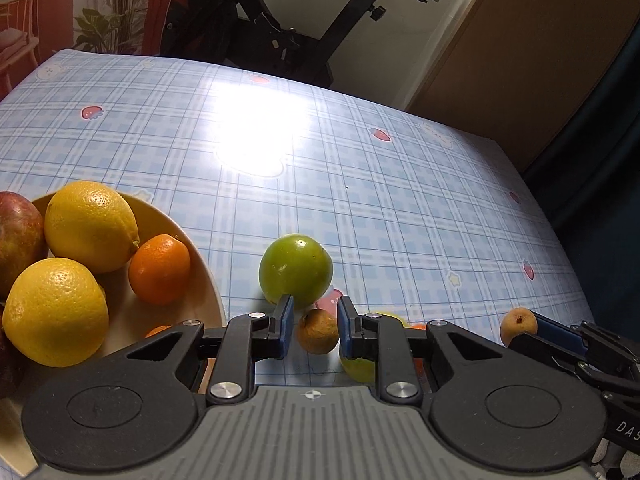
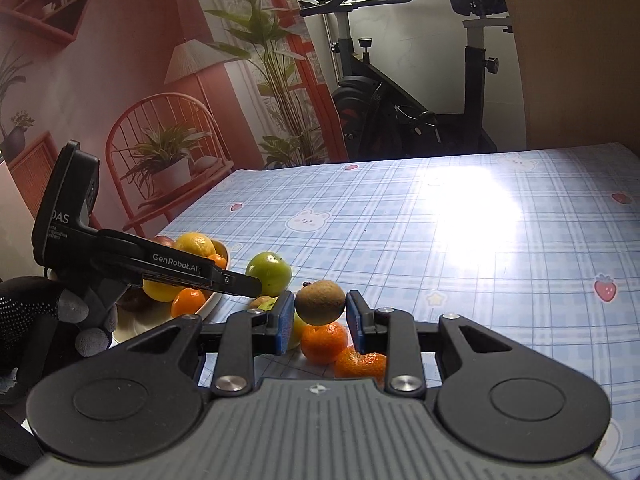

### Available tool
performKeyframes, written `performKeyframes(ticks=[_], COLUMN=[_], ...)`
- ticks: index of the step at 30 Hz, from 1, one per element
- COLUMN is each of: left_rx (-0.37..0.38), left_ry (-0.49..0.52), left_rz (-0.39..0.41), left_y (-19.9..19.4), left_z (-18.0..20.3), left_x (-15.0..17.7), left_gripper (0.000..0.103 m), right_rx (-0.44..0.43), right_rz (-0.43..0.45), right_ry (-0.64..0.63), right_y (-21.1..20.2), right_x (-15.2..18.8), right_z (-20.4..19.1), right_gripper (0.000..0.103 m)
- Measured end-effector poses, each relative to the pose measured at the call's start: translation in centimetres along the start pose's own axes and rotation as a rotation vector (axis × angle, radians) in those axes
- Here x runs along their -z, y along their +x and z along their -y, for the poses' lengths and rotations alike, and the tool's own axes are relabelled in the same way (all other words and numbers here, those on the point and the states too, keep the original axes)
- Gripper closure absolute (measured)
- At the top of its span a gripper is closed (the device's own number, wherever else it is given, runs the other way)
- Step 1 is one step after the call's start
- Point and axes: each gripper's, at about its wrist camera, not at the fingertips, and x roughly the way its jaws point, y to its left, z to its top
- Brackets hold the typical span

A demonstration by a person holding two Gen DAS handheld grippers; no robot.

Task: Organize fruits
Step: 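Close the left gripper on one kiwi while the right gripper grasps another kiwi, then carry the kiwis in both grippers toward the plate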

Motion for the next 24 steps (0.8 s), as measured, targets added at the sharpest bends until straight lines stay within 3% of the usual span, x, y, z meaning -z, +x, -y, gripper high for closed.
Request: performKeyframes(ticks=[9,16,20,24], left_rx=[0.005,-0.019,-0.043,-0.043], left_ry=[-0.004,0.066,0.161,0.177], left_rz=[-0.033,-0.074,-0.046,-0.005], left_y=[0.5,-1.2,-2.4,-3.3], left_z=[-0.5,-1.0,-0.6,-0.3], left_x=[0.8,4.3,5.5,5.2], left_gripper=[0.078,0.078,0.078,0.078], right_rx=[0.003,0.000,-0.003,-0.006], right_rz=[0.004,0.007,0.001,0.000], right_ry=[0.020,0.022,0.023,0.021], right_y=[-0.1,-0.1,0.0,0.1], right_x=[0.2,0.4,0.5,0.4], right_z=[0.4,0.3,0.4,0.2], right_gripper=[0.072,0.072,0.072,0.072])
